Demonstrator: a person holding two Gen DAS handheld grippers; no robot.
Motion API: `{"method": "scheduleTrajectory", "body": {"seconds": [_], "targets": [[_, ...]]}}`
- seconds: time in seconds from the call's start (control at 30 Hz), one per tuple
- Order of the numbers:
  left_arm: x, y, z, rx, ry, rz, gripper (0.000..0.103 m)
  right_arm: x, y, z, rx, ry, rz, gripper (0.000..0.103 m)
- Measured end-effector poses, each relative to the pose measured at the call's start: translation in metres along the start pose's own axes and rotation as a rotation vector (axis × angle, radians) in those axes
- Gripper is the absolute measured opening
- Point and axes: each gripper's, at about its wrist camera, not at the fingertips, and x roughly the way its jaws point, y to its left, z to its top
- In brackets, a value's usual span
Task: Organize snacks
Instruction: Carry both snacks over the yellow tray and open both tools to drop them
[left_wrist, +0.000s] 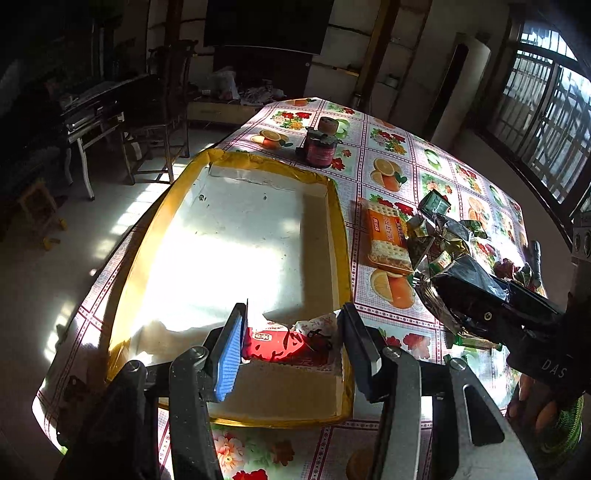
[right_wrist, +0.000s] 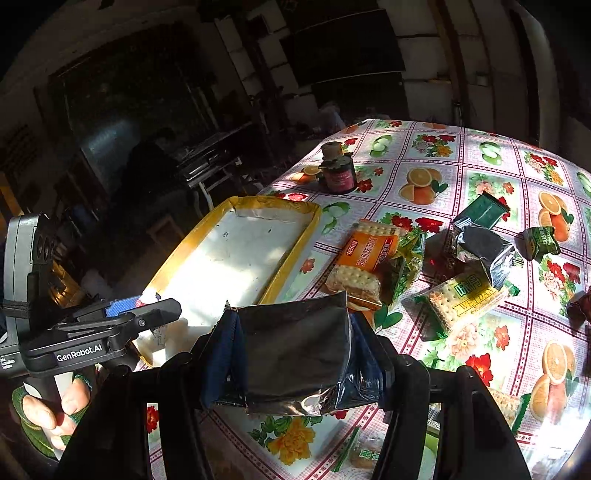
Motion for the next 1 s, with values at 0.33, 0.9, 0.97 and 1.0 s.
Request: {"method": "scheduleTrajectory", "body": {"seconds": [0.33,0.9,0.97,1.0], "targets": [[0.023,0.012,-0.009,0.029,0.056,0.026,0.050,0.090,0.056,0.039,-0.069,0.093,0.094,0.066],[0.064,0.032,-0.017,-0.025,0.138,0.118,0.058,0.170,0.075,0.025,-0.234,0.225,0.049,0.068],[0.062,0.034,-0.017,-0.044,0.137,0.121,0.062,0.169,0.075,0.025,-0.225,0.226,0.053,0.073],[0.059,0.036,-0.016,-0.055,0.133,0.122,0.066,0.167,0.074,0.027,-0.217,0.220,0.058,0.076]]}}
